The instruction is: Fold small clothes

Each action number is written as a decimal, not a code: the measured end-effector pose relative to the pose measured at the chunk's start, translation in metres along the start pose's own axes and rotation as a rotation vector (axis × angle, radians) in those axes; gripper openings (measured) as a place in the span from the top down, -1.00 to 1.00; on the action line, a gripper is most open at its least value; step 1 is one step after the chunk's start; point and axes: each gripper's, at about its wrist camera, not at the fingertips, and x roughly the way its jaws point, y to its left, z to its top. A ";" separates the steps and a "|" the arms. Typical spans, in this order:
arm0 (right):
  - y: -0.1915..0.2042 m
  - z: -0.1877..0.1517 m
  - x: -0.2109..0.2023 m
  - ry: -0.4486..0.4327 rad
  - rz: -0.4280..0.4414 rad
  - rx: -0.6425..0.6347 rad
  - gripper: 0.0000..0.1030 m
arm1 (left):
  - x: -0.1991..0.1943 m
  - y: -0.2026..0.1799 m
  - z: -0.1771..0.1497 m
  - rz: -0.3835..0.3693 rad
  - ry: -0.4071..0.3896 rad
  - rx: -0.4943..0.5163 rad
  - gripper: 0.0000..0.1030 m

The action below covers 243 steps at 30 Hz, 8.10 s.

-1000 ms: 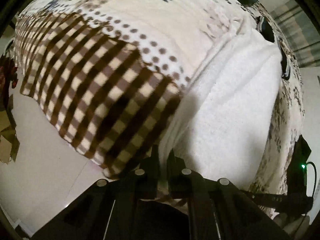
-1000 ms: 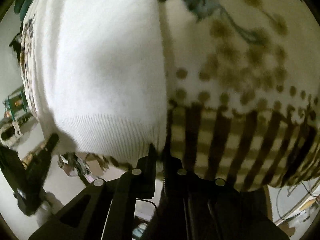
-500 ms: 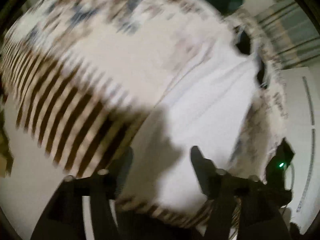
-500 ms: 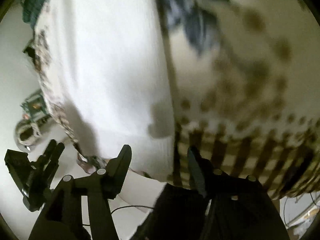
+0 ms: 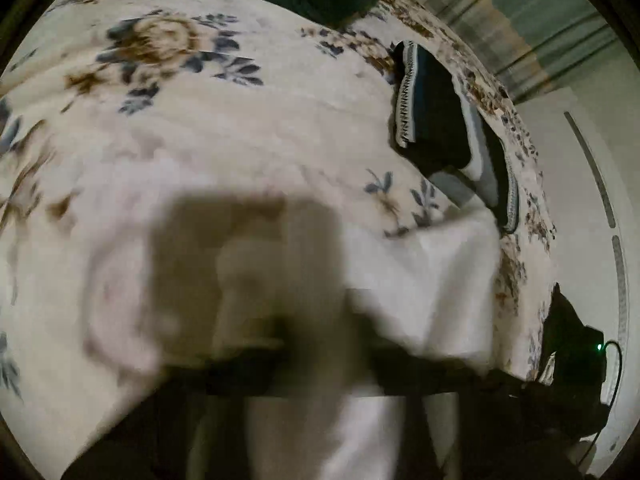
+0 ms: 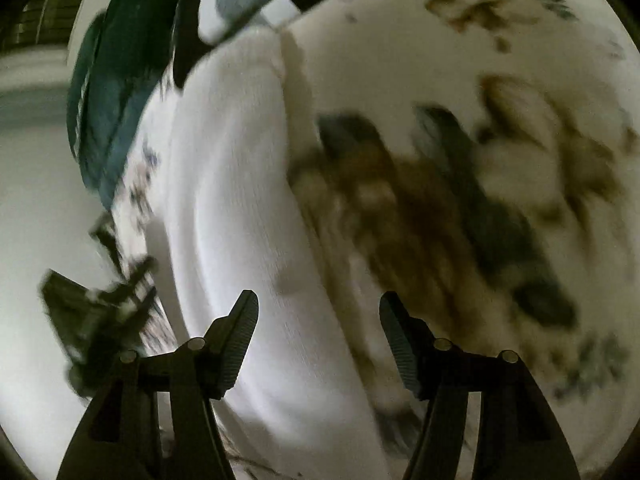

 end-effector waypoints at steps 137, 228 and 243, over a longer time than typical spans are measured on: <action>0.094 0.029 -0.006 -0.099 0.303 0.170 0.66 | -0.043 0.014 0.068 -0.484 -0.006 -0.257 0.26; 0.099 0.084 0.018 -0.174 -0.038 -0.157 0.85 | -0.015 0.021 0.080 -0.187 -0.022 0.067 0.75; 0.086 0.108 0.049 -0.014 -0.081 -0.141 -0.21 | -0.001 0.073 0.059 -0.318 0.129 -0.085 -0.18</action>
